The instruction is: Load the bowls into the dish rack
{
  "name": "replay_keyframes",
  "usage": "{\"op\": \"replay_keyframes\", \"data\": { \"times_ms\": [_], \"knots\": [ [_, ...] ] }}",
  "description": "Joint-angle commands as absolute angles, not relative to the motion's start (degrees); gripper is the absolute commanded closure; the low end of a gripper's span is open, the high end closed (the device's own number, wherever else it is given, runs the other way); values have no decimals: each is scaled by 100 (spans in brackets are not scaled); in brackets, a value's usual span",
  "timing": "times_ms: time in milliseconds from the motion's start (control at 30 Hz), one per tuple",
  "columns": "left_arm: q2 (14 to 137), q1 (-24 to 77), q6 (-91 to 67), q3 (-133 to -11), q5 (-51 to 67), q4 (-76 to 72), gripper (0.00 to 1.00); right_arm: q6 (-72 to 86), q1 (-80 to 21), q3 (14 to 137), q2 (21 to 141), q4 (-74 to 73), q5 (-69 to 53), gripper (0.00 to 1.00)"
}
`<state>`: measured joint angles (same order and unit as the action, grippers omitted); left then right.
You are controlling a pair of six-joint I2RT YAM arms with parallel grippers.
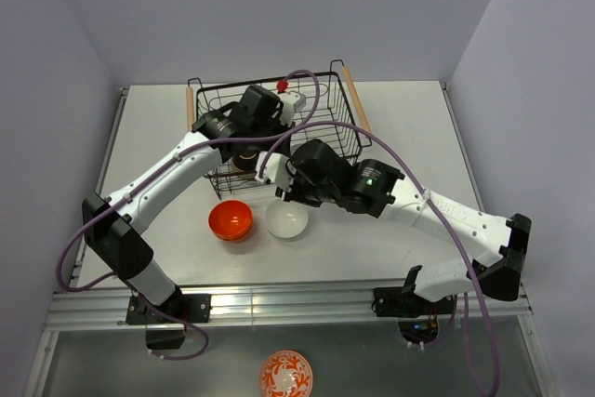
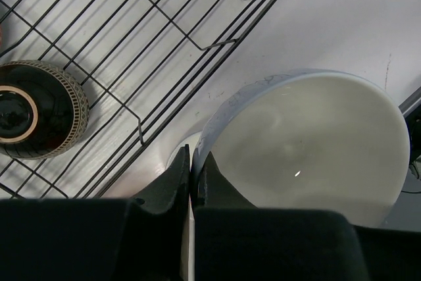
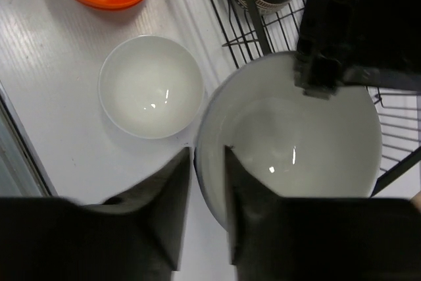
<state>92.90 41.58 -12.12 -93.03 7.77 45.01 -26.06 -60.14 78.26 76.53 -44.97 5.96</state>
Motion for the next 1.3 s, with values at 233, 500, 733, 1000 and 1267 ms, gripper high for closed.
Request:
{"op": "replay_keyframes", "data": {
  "times_ms": [233, 500, 733, 1000, 1267],
  "knots": [
    [9378, 3428, -1547, -9975, 1231, 4439, 100, -2593, -5880, 7691, 6619, -3990, 537, 46],
    [9203, 3384, -1293, -10082, -420, 3851, 100, -2172, -4819, 7839, 6223, -3902, -587, 43],
    [8071, 3366, -301, -8545, -1028, 1690, 100, -1250, -2983, 8674, 7038, -4692, -2863, 38],
    [7366, 3393, 254, -7410, -318, 89, 100, -685, -2399, 8999, 7435, -4351, -4393, 8],
    [6873, 3393, 334, -6891, 807, -518, 100, -422, -2391, 9580, 7796, -4307, -5141, 6]
  ]
}}
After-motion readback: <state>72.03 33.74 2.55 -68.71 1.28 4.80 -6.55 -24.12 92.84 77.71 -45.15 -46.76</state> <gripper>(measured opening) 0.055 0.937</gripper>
